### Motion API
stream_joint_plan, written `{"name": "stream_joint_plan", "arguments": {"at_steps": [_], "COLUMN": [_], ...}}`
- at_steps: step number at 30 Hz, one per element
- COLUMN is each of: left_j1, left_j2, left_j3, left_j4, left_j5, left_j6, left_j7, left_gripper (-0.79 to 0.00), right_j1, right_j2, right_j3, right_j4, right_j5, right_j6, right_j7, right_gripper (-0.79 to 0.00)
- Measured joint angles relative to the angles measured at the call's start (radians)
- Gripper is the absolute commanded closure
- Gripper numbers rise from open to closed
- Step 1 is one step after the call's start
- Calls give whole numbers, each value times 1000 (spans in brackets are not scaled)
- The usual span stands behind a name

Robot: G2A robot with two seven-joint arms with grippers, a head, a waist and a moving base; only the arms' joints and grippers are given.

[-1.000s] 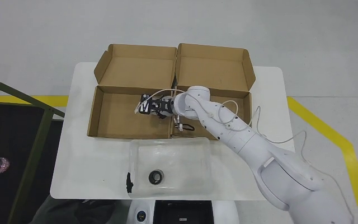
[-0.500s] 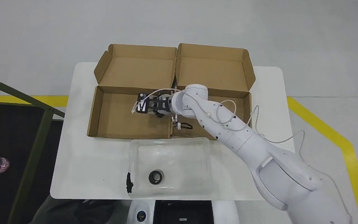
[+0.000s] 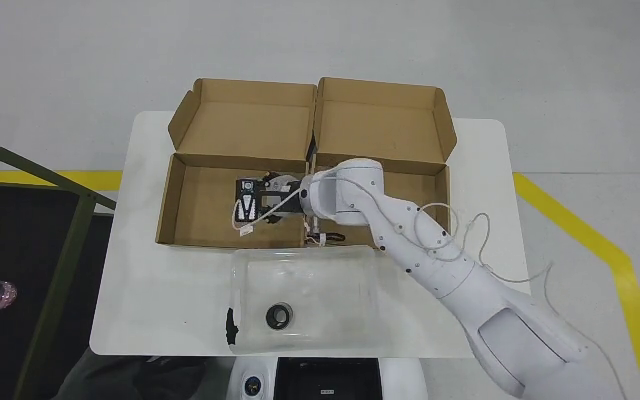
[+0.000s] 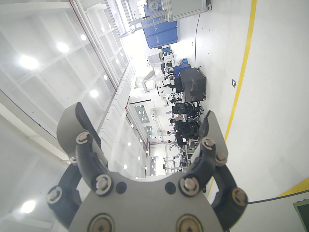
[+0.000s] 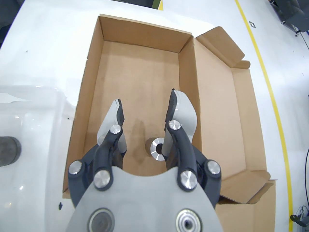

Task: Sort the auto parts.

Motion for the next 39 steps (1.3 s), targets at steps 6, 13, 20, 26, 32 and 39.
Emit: {"name": "stream_joint_plan", "arguments": {"at_steps": [6,13,20,26,32,39], "left_j1": [0,0,0,0,0,0], "left_j2": [0,0,0,0,0,0], "left_j3": [0,0,0,0,0,0], "left_j4": [0,0,0,0,0,0], "left_j5": [0,0,0,0,0,0], "left_j6": [0,0,0,0,0,0], "left_j7": [0,0,0,0,0,0], "left_gripper": [-785,-785,-785,-785,-785,-785], "right_j1": [-160,-318,-410,-464,-505,-505], "right_j2": [57,99,126,146,173,206], "right_j3": [93,142,161,181,155,118], "right_j4": [-221,-386,-483,-524,-543,-519], "right_j5": [-17,-8,-16,-20,-35,-37], "right_j6": [-78,-169,-222,-253,-252,-252], "right_j7": [71,107,114,122,116,101], "right_gripper": [-348,-357,-369,-366,-372,-376]}}
